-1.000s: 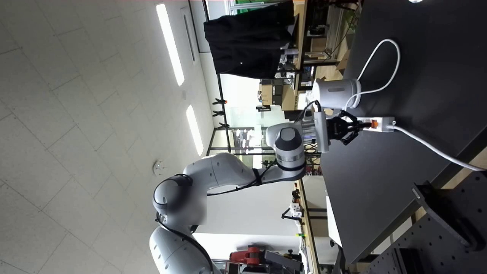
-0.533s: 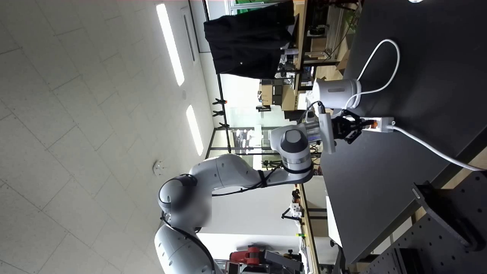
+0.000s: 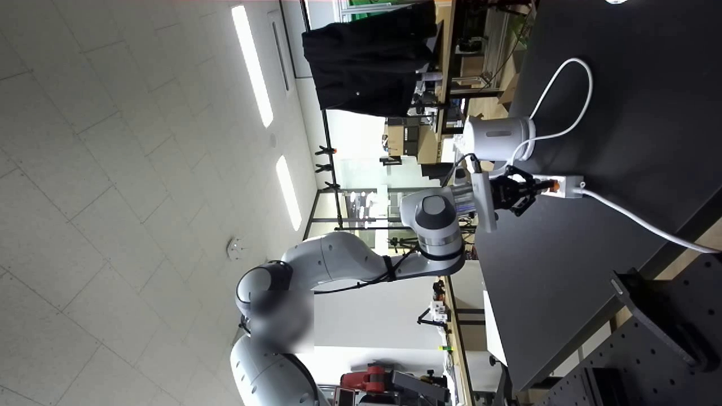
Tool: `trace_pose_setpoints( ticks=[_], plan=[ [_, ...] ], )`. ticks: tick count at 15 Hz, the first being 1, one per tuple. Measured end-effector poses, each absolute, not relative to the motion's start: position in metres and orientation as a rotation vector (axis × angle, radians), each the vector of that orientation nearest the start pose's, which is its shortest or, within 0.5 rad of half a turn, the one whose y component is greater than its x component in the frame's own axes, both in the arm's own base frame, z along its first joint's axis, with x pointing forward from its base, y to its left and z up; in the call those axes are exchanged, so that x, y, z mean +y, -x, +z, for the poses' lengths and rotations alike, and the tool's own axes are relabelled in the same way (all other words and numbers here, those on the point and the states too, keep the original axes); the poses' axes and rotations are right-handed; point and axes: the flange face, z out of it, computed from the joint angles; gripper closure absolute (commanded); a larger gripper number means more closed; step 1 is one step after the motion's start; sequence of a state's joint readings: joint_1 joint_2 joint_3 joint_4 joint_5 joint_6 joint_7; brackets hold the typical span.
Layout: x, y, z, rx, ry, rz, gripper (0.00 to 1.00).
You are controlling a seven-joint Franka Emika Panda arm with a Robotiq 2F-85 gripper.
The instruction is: Push the first button from the right of the adaptor.
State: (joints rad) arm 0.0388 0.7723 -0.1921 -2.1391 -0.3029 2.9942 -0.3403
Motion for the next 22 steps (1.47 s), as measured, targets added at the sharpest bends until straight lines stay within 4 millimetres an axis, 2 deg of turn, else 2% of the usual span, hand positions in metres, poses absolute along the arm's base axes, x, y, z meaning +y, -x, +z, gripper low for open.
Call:
trace_pose_setpoints(
  ticks=[5,12,22],
  plan=[
    [-0.058,-0.52,0.052,-0.977,3.176,-0.1,1.0],
    [-0.062,-0.496,0.046,-0.977,3.171,-0.206,1.0],
    [-0.076,-0.495,0.045,-0.924,3.185,-0.226,1.0]
  ],
)
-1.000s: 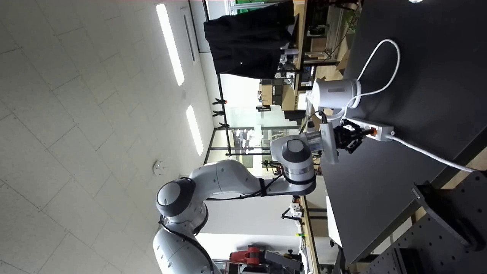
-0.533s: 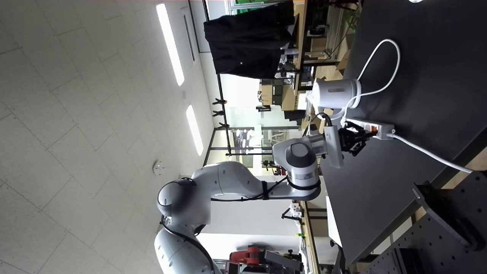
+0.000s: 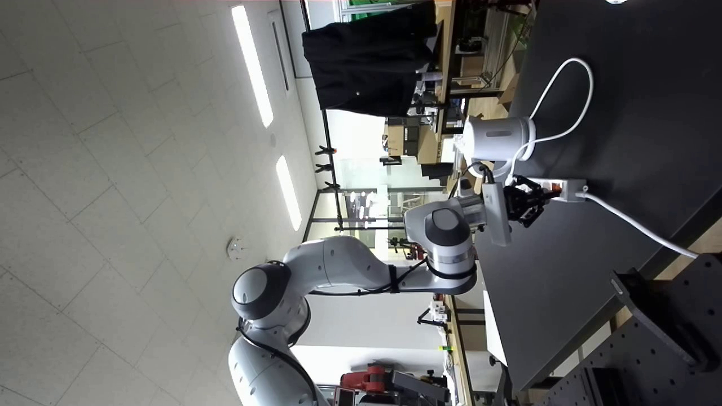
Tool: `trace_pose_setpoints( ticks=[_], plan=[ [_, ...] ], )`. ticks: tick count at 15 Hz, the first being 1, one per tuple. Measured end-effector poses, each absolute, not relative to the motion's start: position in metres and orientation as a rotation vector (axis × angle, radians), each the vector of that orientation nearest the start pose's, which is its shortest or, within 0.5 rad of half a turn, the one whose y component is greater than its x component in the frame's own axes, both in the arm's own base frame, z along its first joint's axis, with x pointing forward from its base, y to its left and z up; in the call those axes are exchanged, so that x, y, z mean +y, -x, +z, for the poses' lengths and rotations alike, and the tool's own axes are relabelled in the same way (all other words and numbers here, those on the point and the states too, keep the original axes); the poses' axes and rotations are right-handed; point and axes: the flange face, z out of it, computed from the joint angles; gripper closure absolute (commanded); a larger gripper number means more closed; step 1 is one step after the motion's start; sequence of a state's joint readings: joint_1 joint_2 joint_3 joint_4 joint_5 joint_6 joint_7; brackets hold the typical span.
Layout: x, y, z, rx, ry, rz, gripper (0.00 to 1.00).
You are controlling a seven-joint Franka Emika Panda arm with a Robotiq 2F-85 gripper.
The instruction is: Push the first button from the right of the adaptor.
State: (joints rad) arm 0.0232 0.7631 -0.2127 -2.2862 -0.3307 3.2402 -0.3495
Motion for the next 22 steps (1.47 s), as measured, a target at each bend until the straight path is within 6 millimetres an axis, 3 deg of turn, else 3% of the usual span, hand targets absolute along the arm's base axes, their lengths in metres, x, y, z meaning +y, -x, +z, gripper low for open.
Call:
trace_pose_setpoints(
  ticks=[7,22],
  plan=[
    [-0.097,-0.498,0.045,-0.817,3.189,-0.254,1.0],
    [-0.099,-0.516,0.048,-0.801,3.189,-0.177,1.0]
  ],
)
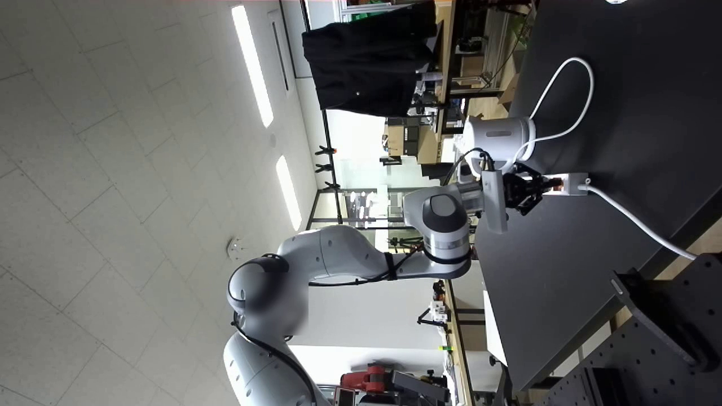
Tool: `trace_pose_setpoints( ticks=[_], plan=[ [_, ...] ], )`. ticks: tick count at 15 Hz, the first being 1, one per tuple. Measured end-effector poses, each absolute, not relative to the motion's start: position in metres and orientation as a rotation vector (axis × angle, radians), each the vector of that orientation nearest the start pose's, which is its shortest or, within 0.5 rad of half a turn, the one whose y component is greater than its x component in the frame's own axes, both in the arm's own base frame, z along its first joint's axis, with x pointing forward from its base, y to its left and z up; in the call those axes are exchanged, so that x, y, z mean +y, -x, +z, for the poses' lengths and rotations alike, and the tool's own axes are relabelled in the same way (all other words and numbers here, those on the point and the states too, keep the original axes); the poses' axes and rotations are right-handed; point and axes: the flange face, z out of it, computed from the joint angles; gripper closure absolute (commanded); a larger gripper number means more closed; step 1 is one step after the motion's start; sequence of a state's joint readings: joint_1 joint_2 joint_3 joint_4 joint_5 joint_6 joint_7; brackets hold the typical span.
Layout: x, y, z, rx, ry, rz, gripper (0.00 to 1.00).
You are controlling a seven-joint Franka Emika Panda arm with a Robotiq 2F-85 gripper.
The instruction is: Push the first button from the right of the adaptor.
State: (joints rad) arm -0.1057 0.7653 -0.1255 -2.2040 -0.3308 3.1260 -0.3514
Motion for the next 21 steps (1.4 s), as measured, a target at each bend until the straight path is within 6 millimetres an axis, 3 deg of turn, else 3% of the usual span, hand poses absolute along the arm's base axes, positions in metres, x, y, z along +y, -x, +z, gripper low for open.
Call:
trace_pose_setpoints(
  ticks=[6,15,21],
  plan=[
    [-0.115,-0.527,0.048,-0.735,3.119,-0.101,1.0],
    [-0.189,-0.534,0.045,-0.59,2.973,0.033,1.0],
    [-0.202,-0.54,0.044,-0.526,2.914,0.075,1.0]
  ],
)
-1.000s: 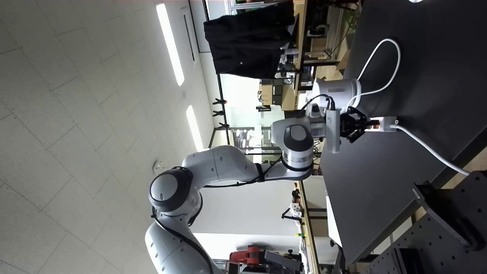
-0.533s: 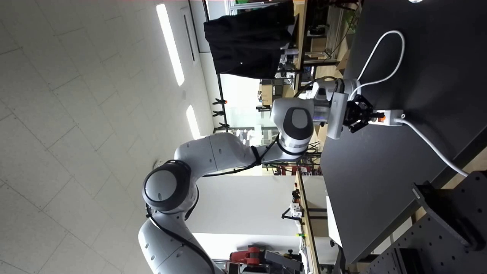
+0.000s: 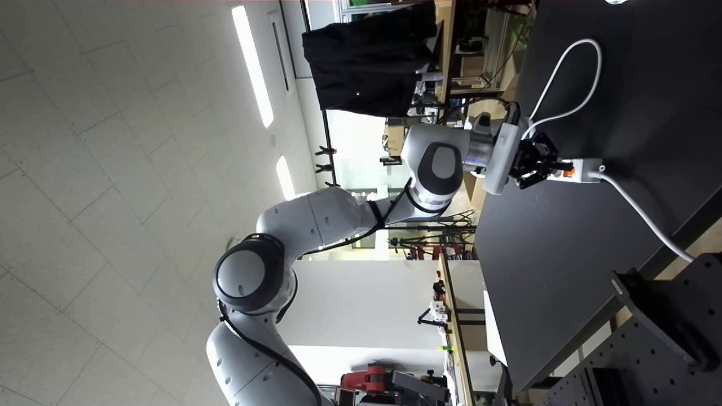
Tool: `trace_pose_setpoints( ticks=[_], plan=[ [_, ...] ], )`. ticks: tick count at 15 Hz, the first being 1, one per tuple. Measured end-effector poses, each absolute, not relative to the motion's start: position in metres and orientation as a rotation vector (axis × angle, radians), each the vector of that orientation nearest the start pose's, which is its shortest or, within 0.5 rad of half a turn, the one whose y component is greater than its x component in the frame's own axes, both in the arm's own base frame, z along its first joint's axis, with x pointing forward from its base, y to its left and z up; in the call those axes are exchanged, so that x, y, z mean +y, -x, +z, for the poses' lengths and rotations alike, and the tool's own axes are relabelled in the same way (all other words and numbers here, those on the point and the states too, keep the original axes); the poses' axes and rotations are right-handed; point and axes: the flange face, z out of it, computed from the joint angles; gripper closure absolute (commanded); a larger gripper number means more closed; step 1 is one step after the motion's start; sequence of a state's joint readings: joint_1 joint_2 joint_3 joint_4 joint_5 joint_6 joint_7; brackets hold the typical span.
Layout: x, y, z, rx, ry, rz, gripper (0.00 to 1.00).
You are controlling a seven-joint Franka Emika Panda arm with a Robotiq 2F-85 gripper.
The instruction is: Push the first button from the right of the adaptor.
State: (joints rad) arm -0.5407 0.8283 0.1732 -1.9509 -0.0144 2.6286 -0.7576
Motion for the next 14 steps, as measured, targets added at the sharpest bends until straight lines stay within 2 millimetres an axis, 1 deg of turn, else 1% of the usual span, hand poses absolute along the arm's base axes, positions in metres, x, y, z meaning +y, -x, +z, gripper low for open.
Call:
trace_pose_setpoints(
  ticks=[2,4,5,6,8,10,12,14],
  plan=[
    [-0.197,-0.541,0.049,-0.514,2.914,0.056,1.0],
    [-0.191,-0.544,0.068,-0.528,2.926,0.029,1.0],
    [-0.187,-0.544,0.082,-0.544,2.936,0.022,0.74],
    [-0.182,-0.543,0.096,-0.563,2.95,0.022,0.73],
    [-0.172,-0.539,0.125,-0.581,2.988,0.033,0.61],
    [-0.16,-0.531,0.149,-0.604,3.016,0.075,0.47],
    [-0.151,-0.522,0.166,-0.621,3.036,0.12,0.33],
    [-0.144,-0.511,0.177,-0.637,3.052,0.168,0.21]
  ],
)
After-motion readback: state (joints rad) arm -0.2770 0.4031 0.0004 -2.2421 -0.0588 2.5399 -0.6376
